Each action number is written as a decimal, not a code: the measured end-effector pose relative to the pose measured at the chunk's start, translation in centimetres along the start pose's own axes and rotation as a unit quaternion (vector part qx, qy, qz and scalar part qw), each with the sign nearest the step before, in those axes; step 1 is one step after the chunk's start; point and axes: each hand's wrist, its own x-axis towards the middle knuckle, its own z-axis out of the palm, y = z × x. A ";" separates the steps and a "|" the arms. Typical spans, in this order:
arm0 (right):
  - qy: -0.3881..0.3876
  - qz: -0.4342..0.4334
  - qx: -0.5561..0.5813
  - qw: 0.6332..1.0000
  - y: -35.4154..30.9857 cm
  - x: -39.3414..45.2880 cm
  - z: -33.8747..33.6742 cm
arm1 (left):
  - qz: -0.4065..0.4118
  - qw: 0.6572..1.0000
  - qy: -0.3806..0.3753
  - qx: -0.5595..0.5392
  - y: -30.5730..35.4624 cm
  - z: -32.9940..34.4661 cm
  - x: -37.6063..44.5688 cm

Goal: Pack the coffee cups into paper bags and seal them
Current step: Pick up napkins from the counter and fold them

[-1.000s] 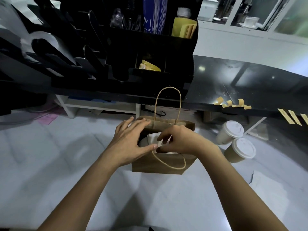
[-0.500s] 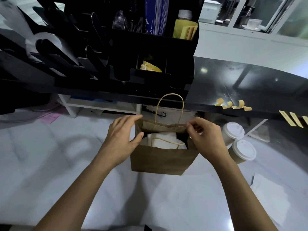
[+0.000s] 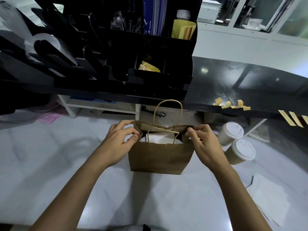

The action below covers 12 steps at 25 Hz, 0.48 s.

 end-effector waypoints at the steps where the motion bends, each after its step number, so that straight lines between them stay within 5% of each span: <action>1: -0.007 -0.005 -0.004 1.000 0.0 0.0 0.0 | 0.002 1.000 -0.011 -0.008 0.0 0.0 0.0; 6: -0.045 -0.018 -0.026 0.998 -0.2 -0.1 -0.3 | 0.002 0.999 -0.045 0.006 -0.2 0.1 0.1; 12: -0.084 -0.054 -0.075 0.992 0.7 -0.4 -0.5 | 0.020 0.999 0.026 0.013 -0.6 0.2 0.5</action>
